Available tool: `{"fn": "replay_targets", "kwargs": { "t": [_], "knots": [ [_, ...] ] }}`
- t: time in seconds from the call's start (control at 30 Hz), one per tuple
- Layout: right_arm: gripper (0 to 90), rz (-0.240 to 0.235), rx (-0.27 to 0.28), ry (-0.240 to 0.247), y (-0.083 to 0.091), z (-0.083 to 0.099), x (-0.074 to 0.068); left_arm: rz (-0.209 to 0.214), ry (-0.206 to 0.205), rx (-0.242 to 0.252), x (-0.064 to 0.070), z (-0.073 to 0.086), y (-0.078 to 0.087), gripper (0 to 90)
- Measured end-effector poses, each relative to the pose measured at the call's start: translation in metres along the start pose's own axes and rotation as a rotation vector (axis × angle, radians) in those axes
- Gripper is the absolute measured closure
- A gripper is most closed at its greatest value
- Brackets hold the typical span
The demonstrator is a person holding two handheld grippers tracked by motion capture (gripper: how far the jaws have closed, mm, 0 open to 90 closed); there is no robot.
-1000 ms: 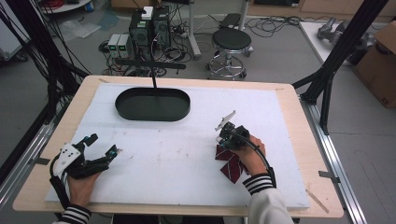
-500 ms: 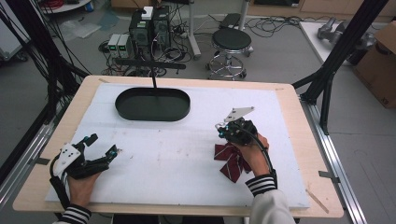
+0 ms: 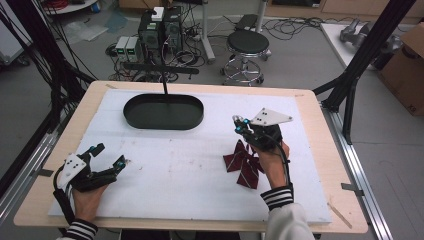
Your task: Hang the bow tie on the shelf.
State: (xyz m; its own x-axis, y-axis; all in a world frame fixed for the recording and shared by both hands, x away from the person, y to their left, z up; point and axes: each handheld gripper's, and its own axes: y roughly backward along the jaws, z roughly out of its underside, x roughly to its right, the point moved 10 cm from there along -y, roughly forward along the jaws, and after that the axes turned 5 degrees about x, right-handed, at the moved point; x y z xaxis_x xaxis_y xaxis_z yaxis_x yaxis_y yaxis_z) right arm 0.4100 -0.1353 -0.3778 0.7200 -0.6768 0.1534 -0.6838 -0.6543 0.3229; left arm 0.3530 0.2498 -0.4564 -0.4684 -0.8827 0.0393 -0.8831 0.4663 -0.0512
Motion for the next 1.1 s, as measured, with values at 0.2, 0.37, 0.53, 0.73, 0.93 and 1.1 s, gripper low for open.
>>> {"fn": "replay_targets", "kwargs": {
  "t": [0.2,0.37,0.53,0.73,0.93,1.1],
  "knots": [
    [87.1,-0.002,0.088,-0.023,0.001,-0.020,-0.005,0.000,0.003,0.001,0.000,0.000,0.000,12.4],
    [87.1,-0.028,0.154,-0.035,-0.002,-0.037,-0.008,0.000,0.004,0.000,0.000,0.000,0.000,12.4],
    [87.1,-0.033,0.180,-0.021,-0.009,-0.052,-0.013,-0.001,0.000,0.005,0.000,0.000,0.001,12.4],
    [87.1,-0.028,0.217,-0.016,-0.019,-0.068,-0.016,0.001,0.003,0.003,0.000,0.000,0.000,12.4],
    [87.1,-0.054,0.253,-0.048,-0.031,-0.082,-0.016,0.002,0.004,-0.001,0.000,0.000,0.000,12.4],
    [87.2,-0.095,0.282,-0.078,-0.043,-0.094,-0.018,0.000,0.005,0.002,0.000,0.000,0.000,12.5]
  ]
}}
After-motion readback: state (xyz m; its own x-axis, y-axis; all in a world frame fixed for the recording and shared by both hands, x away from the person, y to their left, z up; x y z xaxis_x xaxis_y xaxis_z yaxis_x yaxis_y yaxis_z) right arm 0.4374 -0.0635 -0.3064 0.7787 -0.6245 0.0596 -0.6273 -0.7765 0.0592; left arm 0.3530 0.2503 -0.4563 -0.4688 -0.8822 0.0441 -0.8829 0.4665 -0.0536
